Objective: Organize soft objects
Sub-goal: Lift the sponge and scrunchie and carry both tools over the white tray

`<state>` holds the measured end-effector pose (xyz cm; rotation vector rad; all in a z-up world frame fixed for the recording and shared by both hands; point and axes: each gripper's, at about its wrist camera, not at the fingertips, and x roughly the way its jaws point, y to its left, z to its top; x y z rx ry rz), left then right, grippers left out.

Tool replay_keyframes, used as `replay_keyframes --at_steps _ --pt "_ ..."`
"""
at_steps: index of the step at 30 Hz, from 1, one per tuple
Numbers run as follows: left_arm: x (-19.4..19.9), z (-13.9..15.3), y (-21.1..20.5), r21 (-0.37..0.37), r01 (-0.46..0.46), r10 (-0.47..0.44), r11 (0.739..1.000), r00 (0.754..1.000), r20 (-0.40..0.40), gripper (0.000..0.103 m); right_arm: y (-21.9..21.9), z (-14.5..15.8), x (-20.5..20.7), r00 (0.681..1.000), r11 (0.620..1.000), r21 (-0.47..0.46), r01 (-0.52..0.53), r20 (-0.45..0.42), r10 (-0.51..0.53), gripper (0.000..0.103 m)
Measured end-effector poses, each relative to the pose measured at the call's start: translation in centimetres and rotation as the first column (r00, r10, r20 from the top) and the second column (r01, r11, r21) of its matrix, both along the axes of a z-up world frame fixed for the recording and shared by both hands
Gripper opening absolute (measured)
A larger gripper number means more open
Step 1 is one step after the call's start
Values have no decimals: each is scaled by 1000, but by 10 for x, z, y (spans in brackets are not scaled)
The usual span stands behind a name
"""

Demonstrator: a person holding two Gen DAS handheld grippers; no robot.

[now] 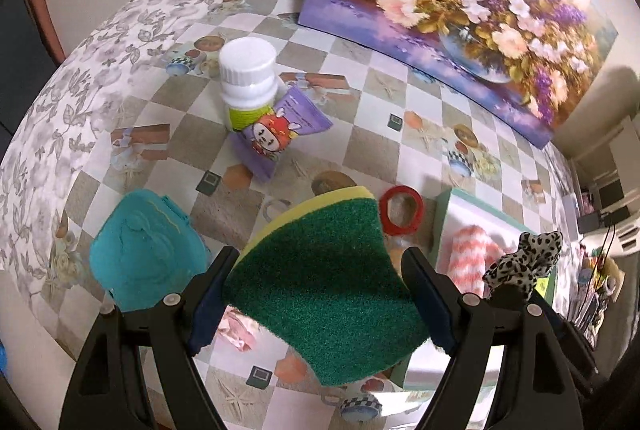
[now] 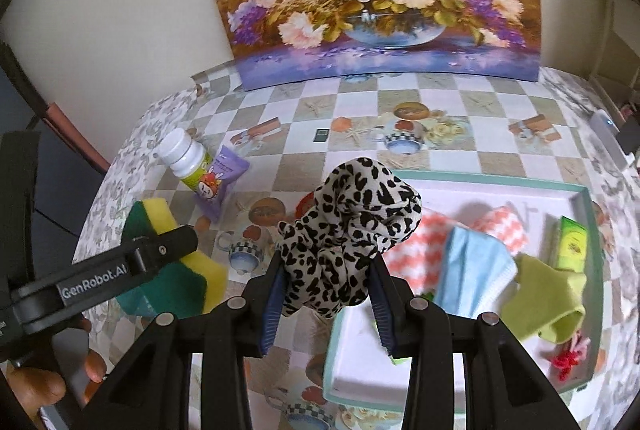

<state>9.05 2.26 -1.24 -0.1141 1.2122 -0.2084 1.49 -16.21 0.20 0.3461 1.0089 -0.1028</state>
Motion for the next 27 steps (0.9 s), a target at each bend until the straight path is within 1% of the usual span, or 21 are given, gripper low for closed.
replay_keyframes --at_steps 5,10,14,19,22,24,27 --pt "-11 7 -14 16 41 -41 999 999 31 83 -11 3 -11 1000 1000 -6 26 5 -26 42" --pt "-19 6 -32 29 86 -87 996 996 27 83 -25 6 -18 999 998 -16 53 4 -53 42" --pt "-24 7 -45 37 111 -113 993 993 37 83 -40 13 -25 996 997 -4 80 31 -80 42" --pt "-34 4 -69 61 174 -177 983 984 32 83 -67 22 -39 987 988 -13 153 48 -152 42" --pt "-43 2 -89 73 226 -228 971 973 26 83 -84 17 -44 982 982 -20 189 20 -188 42" --pt "-49 -2 -104 84 268 -270 960 963 19 83 -94 9 -46 979 979 -21 203 -15 -203 42" --pt "-58 -13 -126 95 331 -331 939 944 -12 83 -103 -3 -48 975 976 -33 213 -63 -215 42"
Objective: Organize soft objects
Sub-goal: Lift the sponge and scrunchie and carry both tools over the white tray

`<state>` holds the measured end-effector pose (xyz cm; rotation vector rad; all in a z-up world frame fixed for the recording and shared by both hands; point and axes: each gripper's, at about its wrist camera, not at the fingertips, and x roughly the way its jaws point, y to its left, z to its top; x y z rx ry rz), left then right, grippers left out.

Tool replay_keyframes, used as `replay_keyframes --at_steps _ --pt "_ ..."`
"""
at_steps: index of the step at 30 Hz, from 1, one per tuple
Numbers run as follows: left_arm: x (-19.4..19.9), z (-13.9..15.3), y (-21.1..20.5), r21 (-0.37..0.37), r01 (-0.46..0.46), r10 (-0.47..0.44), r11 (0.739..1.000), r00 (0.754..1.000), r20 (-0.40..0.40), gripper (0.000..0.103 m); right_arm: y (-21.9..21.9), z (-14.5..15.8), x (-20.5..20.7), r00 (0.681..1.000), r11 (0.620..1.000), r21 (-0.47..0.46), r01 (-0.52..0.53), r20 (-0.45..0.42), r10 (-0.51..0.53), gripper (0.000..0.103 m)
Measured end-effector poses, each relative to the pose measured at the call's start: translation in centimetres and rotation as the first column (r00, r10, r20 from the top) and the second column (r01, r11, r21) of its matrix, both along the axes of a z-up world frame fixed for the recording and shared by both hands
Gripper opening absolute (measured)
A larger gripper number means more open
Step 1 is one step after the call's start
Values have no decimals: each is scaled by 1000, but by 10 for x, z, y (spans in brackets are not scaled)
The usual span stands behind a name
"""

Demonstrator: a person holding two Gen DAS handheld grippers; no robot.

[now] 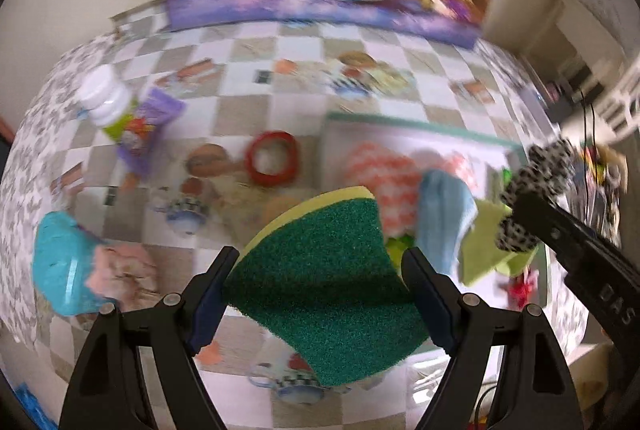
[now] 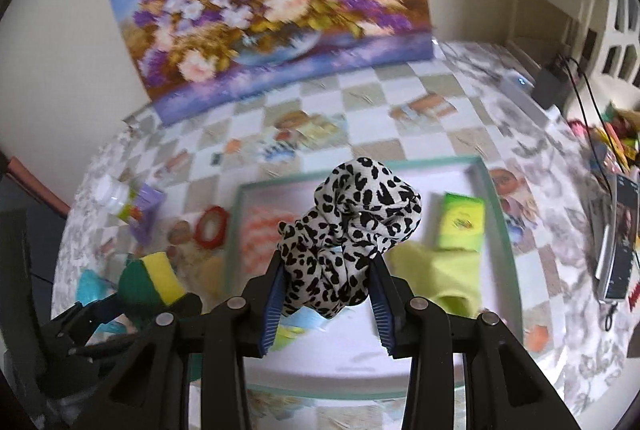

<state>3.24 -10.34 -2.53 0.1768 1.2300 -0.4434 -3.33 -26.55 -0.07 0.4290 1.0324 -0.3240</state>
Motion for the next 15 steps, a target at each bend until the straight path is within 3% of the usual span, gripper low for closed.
replay_keyframes --at_steps 6,15 --pt "-14 -25 -31 73 80 -77 994 996 -40 84 -6 -27 1 996 1000 31 -3 -87 5 42" --pt "-23 -54 -53 117 129 -125 985 991 -42 84 -13 -49 2 990 998 65 8 -142 1 42"
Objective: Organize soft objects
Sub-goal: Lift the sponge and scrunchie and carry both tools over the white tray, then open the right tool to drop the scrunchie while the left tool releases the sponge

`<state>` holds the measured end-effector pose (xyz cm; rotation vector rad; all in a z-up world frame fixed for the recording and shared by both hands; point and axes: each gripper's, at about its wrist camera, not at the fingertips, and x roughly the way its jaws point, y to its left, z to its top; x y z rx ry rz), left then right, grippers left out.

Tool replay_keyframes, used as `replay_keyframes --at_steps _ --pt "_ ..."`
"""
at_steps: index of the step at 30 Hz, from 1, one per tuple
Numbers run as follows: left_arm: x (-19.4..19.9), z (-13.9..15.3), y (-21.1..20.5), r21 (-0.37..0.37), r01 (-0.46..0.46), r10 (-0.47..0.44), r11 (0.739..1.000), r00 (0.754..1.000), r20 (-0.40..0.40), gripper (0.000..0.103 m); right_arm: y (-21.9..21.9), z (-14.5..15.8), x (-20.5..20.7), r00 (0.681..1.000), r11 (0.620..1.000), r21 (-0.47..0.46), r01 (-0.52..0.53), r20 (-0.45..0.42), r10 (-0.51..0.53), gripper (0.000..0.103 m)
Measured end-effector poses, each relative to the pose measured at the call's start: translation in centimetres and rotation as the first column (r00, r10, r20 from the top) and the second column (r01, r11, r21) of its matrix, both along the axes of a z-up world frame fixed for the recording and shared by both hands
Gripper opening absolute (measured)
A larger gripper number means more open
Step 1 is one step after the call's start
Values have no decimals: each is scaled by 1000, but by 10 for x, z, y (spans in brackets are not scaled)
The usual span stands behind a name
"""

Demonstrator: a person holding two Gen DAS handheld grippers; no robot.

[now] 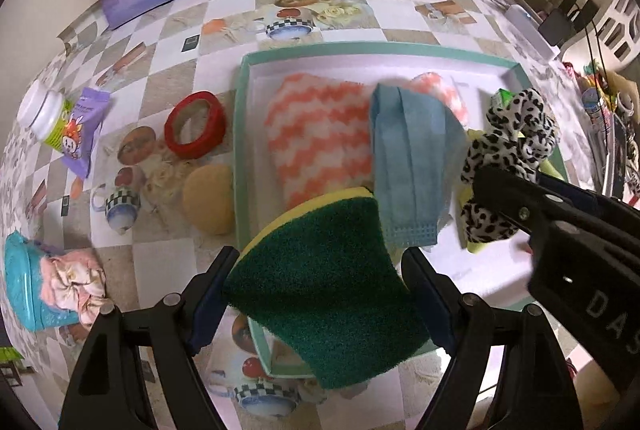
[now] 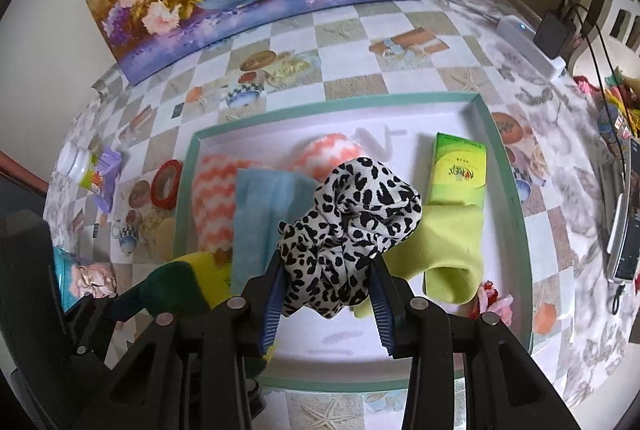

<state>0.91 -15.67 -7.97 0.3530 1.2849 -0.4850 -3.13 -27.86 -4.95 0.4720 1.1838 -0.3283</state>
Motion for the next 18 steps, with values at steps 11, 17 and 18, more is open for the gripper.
replay_keyframes --at_steps 11,17,18 --pt "7 -9 -9 -37 12 -12 999 1000 7 84 -14 -10 -5 999 998 29 51 -19 -51 44" --pt "6 -13 -14 -39 24 -24 999 1000 8 83 -19 -9 -7 997 997 32 72 -15 -71 44" --pt "6 -12 -13 -44 25 -24 999 1000 2 83 -19 -7 -8 997 997 31 74 -9 -73 45"
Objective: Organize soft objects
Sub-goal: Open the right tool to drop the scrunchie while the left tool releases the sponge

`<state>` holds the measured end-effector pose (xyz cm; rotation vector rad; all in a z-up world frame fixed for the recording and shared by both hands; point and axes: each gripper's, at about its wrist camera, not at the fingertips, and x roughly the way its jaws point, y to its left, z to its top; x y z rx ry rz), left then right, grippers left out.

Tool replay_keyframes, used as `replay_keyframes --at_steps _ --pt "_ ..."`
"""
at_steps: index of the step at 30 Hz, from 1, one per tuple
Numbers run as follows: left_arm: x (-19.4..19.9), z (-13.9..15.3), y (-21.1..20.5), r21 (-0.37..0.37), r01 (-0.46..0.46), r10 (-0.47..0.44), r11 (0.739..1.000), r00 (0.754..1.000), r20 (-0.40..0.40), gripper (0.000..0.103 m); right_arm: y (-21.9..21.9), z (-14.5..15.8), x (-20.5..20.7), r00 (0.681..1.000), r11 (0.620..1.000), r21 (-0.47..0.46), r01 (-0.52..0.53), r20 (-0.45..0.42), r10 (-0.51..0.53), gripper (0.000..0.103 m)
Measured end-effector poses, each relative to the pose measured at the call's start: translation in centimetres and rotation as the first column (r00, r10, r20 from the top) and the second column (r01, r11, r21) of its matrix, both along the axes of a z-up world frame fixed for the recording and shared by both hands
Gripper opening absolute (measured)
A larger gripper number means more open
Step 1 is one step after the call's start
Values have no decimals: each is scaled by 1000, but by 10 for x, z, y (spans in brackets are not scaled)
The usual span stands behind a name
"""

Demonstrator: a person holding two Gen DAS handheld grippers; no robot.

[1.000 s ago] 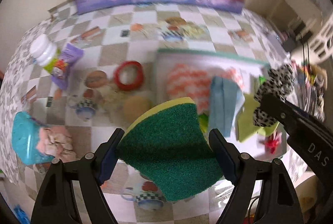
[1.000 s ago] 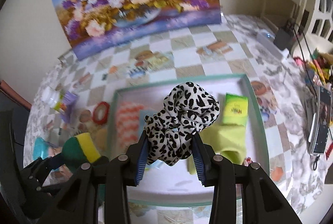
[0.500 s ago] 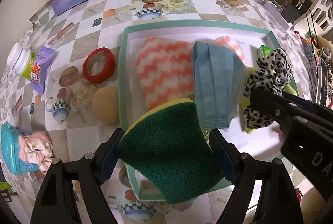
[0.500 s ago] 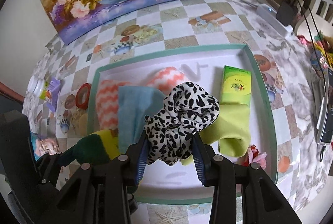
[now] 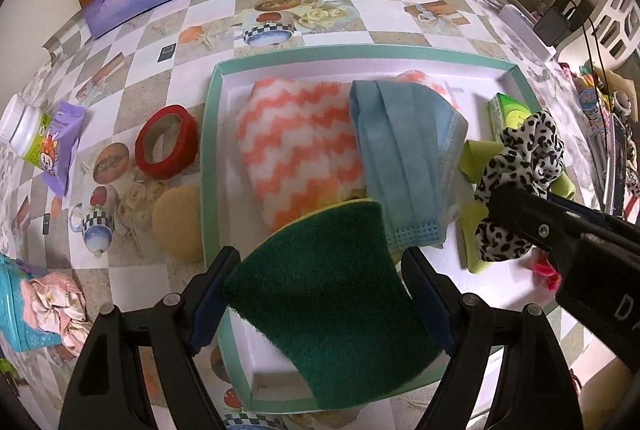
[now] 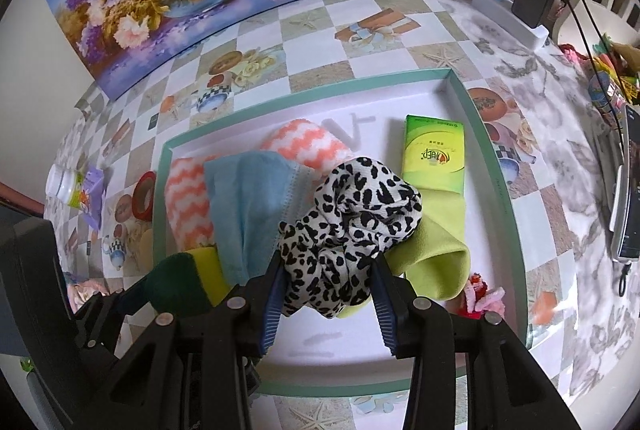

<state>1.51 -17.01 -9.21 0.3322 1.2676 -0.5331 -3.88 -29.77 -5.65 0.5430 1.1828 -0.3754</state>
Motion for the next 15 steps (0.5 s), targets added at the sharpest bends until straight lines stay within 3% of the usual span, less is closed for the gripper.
replay_keyframes --at_steps 5,15 --pt "-1 4 1 -1 11 -11 1000 1000 -20 84 -1 15 -3 999 1000 -12 15 46 -14 58" --pt "-4 36 6 -52 30 -28 998 999 33 87 -3 43 -9 990 998 -41 39 134 -33 61"
